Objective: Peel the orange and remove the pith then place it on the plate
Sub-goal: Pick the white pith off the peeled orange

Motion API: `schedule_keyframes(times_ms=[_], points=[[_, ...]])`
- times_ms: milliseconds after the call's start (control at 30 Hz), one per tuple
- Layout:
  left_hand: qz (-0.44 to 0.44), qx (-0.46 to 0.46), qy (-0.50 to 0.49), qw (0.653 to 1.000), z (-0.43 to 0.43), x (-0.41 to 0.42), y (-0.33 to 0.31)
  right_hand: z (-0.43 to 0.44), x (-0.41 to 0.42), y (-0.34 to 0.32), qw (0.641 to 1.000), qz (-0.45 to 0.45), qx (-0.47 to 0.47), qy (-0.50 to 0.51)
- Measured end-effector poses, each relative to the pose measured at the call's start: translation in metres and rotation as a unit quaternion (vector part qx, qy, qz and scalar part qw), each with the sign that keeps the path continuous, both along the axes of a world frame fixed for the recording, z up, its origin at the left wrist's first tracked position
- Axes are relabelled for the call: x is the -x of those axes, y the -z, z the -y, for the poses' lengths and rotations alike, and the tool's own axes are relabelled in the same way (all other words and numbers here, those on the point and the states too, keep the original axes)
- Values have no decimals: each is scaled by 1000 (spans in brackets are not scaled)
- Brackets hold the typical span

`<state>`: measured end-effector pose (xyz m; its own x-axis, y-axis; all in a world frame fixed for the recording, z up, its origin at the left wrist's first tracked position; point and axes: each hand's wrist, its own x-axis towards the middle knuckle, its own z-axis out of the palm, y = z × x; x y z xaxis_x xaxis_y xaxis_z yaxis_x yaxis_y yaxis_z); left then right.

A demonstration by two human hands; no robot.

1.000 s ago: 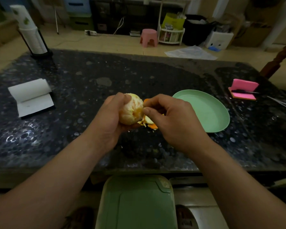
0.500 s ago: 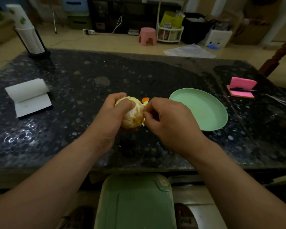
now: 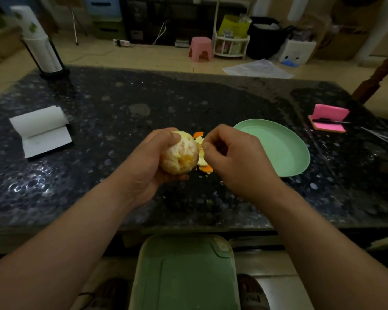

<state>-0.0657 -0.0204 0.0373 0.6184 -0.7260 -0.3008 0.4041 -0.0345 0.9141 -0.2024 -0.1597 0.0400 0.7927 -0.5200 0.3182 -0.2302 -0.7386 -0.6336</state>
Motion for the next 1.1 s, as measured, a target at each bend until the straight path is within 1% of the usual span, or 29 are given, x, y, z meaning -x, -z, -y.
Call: schedule_keyframes(times_ms=[100, 200, 267, 367, 500, 600, 633, 667, 700, 767, 800, 833, 933, 1100], points=[[-11, 2, -2, 1000, -2, -1, -1, 0, 0, 1, 1000, 13, -21, 8], [-36, 3, 0, 999, -4, -2, -1, 3, -4, 6, 999, 5, -34, 27], [-49, 5, 3, 999, -6, -2, -1, 7, -10, 15, 998, -19, -52, 35], [-60, -6, -7, 998, -7, -3, 4, 10, -23, 30, 994, -85, -58, 37], [-67, -36, -24, 997, -5, -5, 14, 7, -39, 45, 986, -166, -3, 34], [-67, -47, -27, 996, -4, -8, 18, 8, -45, 50, 979, -187, 70, 37], [-66, -50, -28, 996, -3, -9, 18, 9, -45, 50, 979, -179, 91, 36], [-64, -51, -29, 996, -3, -11, 19, 10, -44, 47, 982, -163, 89, 32], [-61, -52, -29, 996, -2, -12, 19, 10, -42, 41, 988, -137, 61, 28], [-55, -51, -31, 997, -1, -15, 19, 11, -37, 30, 997, -76, -32, 14], [-53, -52, -32, 997, -1, -16, 19, 11, -34, 25, 996, -59, -71, -1], [-51, -52, -32, 997, -1, -17, 19, 10, -31, 21, 994, -52, -89, -18], [-44, -57, -29, 997, -1, -18, 18, 7, -26, 20, 994, -62, -83, -47], [-8, -68, -16, 998, -1, -13, 17, 6, -23, 21, 996, -66, -49, -33]])
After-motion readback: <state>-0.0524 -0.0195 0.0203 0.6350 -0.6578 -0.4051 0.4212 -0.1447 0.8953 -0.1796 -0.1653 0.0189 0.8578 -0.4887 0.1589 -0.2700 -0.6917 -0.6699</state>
